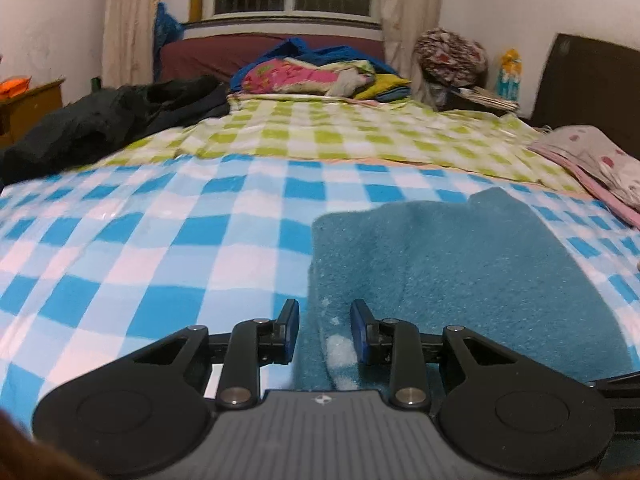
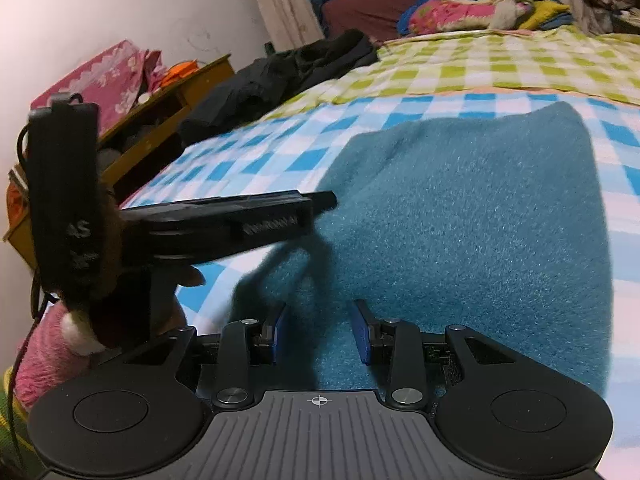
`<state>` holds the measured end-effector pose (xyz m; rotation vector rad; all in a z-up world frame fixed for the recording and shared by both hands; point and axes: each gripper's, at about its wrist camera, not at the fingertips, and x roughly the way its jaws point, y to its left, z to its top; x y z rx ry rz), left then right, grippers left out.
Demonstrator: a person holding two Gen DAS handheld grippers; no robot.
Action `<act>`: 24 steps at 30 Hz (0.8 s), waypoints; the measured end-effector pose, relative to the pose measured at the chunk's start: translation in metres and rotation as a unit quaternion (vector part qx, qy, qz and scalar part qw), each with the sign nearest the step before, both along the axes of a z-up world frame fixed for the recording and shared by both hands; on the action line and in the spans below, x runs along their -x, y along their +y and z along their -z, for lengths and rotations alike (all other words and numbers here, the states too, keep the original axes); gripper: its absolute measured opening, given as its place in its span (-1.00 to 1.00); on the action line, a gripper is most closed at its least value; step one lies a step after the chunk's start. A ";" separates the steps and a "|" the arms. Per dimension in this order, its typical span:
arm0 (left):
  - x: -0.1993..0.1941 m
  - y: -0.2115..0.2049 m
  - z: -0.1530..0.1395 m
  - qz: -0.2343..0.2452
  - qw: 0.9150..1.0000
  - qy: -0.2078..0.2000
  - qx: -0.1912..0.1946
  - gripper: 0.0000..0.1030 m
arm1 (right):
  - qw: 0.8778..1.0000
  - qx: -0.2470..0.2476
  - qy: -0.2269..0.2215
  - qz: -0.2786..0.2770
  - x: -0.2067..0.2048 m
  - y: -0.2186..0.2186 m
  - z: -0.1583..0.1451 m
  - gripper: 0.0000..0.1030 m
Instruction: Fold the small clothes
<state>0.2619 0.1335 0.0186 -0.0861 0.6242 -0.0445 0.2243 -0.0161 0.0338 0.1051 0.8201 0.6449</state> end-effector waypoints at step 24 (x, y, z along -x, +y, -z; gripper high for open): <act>0.048 0.003 -0.028 -0.021 1.000 -0.011 -0.005 -0.29 | 0.998 0.062 -0.032 0.008 0.027 0.011 -0.024 -0.34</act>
